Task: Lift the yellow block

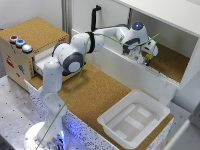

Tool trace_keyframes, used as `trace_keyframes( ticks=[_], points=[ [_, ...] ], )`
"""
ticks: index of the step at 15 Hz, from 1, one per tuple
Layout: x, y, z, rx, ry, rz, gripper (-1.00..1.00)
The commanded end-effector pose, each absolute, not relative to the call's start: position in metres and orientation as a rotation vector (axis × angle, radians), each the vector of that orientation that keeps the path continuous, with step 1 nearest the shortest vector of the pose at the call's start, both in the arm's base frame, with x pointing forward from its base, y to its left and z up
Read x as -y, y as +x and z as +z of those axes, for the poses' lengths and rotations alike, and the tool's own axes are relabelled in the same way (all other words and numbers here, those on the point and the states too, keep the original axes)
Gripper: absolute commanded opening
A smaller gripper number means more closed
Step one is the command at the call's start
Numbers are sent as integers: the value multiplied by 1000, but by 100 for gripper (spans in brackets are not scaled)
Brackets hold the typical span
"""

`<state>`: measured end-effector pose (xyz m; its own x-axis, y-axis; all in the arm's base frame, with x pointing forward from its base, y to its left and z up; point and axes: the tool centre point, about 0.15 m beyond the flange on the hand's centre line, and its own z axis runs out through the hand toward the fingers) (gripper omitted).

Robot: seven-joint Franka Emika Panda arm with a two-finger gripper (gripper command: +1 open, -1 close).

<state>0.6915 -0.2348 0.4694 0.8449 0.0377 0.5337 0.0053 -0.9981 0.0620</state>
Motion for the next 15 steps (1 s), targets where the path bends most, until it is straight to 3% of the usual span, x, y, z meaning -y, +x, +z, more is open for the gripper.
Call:
trace_keyframes(
  ticks=[1,9,15],
  points=[
    [242,731,463,-119,3041,811,-100],
    [247,724,463,-92,3003,773,-100],
    [246,672,513,-18,2987,884,-100]
  ],
)
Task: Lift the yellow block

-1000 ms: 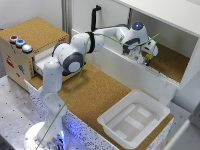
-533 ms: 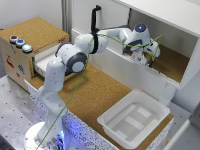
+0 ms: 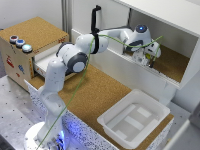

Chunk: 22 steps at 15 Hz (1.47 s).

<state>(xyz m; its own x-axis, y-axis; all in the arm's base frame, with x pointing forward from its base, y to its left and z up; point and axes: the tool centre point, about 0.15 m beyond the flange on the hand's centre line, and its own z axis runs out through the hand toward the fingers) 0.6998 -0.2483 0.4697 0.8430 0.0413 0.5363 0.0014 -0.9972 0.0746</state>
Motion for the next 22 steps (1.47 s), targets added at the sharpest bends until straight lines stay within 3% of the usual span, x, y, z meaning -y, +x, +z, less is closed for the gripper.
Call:
trace_keyframes(
  ticks=[1,6,11,22],
  points=[
    [247,662,521,-31,2993,896,-100],
    [237,620,523,-168,3008,834,-100],
    [217,583,540,-2,2916,863,-100],
    [78,492,521,-79,2890,669,-100]
  ],
)
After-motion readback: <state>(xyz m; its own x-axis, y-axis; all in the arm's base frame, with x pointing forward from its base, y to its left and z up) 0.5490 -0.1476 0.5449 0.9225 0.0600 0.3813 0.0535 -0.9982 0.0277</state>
